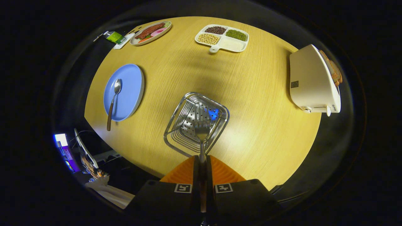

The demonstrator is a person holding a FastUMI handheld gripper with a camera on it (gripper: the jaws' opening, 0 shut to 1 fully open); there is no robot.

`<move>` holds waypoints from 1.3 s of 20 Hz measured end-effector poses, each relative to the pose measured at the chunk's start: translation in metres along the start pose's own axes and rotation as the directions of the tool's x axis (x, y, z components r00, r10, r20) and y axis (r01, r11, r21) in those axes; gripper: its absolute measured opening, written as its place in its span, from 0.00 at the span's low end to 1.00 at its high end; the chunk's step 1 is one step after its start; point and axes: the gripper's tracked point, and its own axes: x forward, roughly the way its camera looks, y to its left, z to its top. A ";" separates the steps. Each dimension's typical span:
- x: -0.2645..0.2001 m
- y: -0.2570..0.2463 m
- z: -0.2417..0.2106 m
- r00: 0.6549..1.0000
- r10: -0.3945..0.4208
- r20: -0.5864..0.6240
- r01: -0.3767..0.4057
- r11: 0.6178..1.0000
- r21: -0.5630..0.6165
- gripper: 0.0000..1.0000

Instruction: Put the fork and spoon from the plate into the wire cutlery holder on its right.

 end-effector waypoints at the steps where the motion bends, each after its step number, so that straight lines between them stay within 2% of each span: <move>1: 0.001 -0.002 0.003 1.000 -0.004 0.012 0.004 1.000 0.006 0.15; 4: -0.010 0.004 0.017 0.997 0.030 0.068 -0.035 0.997 0.075 0.22; 5: -0.015 0.005 0.022 0.995 0.034 0.094 -0.042 0.995 0.090 0.35; 6: -0.019 0.005 0.027 0.992 0.028 0.122 -0.040 0.995 0.094 0.44; 8: -0.031 0.006 0.039 0.981 0.020 0.193 -0.041 0.993 0.107 0.73; 10: -0.049 0.007 0.050 0.963 0.008 0.271 -0.045 0.991 0.129 0.86; 11: -0.059 0.008 0.053 0.952 0.003 0.306 -0.048 0.989 0.140 0.98; 16: -0.103 0.023 0.058 0.894 -0.020 0.447 -0.050 0.988 0.144 1.00; 21: -0.118 0.060 0.059 0.855 0.006 0.518 -0.056 0.995 0.082 1.00; 26: -0.109 0.128 0.067 0.831 0.092 0.548 -0.112 0.994 0.004 1.00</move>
